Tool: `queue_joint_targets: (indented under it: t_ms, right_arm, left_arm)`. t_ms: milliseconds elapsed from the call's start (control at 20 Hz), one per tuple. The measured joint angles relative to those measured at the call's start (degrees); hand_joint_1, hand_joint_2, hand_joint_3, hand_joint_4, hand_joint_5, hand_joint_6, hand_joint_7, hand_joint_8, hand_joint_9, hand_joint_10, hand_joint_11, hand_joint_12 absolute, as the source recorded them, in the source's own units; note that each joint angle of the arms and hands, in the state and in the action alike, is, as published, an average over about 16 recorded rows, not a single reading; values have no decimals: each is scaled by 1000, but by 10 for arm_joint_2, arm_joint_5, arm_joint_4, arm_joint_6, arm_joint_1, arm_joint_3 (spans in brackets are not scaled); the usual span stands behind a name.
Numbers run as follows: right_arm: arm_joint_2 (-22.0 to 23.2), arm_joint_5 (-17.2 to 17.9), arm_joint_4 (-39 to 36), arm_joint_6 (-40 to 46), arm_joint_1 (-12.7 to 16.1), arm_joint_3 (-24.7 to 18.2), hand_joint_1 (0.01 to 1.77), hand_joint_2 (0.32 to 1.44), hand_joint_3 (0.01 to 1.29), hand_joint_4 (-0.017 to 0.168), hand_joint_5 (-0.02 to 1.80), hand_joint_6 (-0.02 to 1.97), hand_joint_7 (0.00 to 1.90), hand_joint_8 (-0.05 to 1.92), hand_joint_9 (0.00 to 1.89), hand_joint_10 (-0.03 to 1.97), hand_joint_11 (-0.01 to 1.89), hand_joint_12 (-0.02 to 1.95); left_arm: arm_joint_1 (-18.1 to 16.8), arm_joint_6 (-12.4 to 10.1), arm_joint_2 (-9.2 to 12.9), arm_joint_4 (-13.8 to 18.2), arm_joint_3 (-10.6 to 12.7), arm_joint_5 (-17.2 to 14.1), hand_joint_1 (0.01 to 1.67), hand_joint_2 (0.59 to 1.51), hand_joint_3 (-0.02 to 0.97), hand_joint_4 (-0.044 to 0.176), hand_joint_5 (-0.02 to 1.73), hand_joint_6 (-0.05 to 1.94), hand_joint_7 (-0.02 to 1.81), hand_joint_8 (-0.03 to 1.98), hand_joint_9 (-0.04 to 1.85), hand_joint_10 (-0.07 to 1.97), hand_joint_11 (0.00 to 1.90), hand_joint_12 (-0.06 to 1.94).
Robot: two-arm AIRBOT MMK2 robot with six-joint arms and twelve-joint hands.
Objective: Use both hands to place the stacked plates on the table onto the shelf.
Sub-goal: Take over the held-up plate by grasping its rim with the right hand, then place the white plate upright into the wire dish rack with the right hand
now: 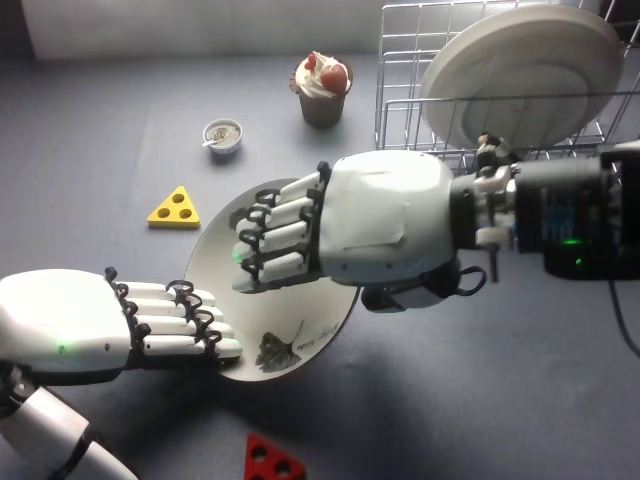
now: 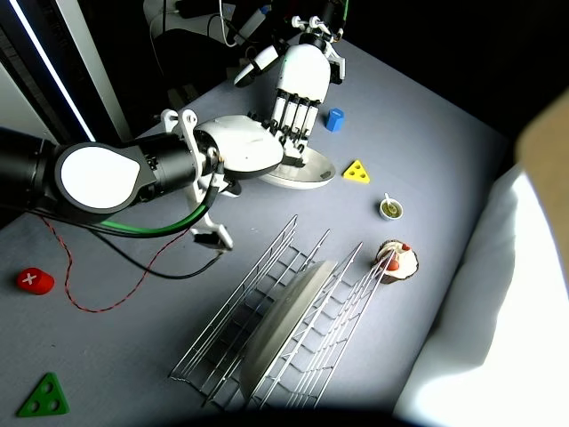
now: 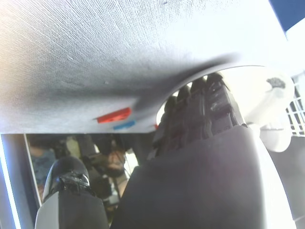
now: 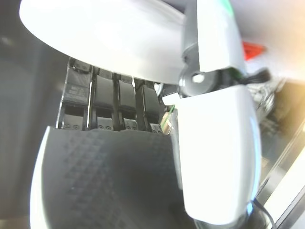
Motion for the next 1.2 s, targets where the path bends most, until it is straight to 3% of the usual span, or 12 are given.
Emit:
queue_joint_targets:
  t_ms: [300,450,800,1200]
  right_arm:
    - [-13,-28,91,-128,-10,-10,1340,954,18,8,536,13,487,16,477,1,528,92]
    - [-18,-34,129,-162,-16,-13,1351,957,17,5,637,105,612,65,591,83,610,217]
    - [-22,-31,175,-174,-26,-19,1379,950,15,-2,814,362,866,182,854,248,798,758]
    - [-4,-26,199,-156,-29,-49,1388,920,14,-8,899,612,1036,301,1041,431,932,1312]
  left_arm:
    - [0,0,0,-1,0,0,49,953,-4,-7,20,-9,40,-7,45,-18,19,-24]
    - [1,0,1,-4,-1,0,38,954,-4,-7,23,-9,43,-8,53,-17,26,-24]
    - [2,-1,12,-22,-5,-2,34,960,-4,-5,28,-7,56,-8,70,-13,44,-23]
    - [-13,-2,56,-51,-11,-2,36,966,-5,-2,44,4,76,-3,84,0,76,-4]
